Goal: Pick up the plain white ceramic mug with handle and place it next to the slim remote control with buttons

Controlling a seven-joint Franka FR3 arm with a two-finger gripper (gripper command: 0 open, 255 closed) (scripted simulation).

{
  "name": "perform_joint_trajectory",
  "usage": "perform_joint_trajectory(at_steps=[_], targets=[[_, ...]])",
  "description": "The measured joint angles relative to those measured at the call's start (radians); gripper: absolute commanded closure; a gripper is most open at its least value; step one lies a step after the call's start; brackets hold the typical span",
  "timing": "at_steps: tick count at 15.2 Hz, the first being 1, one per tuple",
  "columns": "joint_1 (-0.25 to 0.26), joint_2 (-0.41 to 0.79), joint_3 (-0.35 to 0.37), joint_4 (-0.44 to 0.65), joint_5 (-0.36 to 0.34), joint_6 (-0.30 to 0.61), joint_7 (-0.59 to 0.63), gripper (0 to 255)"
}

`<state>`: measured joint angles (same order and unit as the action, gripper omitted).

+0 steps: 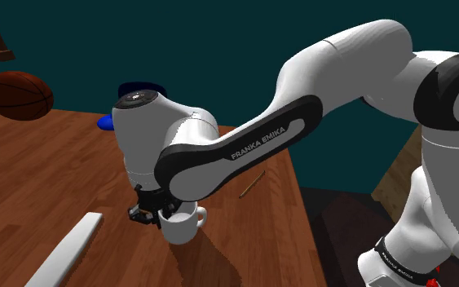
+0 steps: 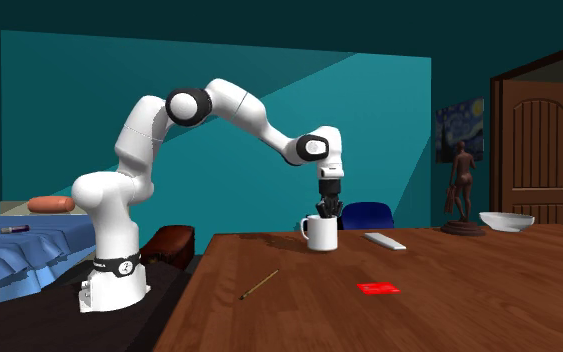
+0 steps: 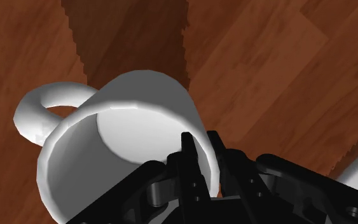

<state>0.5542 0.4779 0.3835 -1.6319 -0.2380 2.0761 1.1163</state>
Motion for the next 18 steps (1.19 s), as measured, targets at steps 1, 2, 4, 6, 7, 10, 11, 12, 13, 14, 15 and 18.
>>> perform_joint_trajectory(at_steps=[1,2,4,6,7,10,11,12,13,14,15,18], targets=[[0.0,0.001,0.0,-0.005,-0.001,0.005,0.002,255],[0.0,0.001,0.0,-0.007,-0.001,0.008,0.002,255],[0.001,0.001,0.0,-0.008,-0.002,0.009,0.003,255],[0.001,0.002,-0.001,-0.008,-0.002,0.01,0.003,255],[0.001,0.002,-0.001,-0.008,-0.002,0.01,0.003,0],[0.001,0.001,0.0,-0.008,-0.002,0.01,0.003,0],[0.001,0.001,0.0,-0.008,-0.002,0.01,0.003,0],[0.001,0.001,0.0,-0.008,-0.002,0.01,0.003,0],[0.001,0.001,0.0,-0.008,-0.002,0.01,0.003,0],[-0.001,-0.005,0.001,-0.001,0.002,-0.002,-0.001,0],[-0.001,-0.016,0.004,0.007,0.007,-0.021,-0.003,0],[-0.002,-0.038,0.01,0.049,0.019,-0.082,-0.013,0]])
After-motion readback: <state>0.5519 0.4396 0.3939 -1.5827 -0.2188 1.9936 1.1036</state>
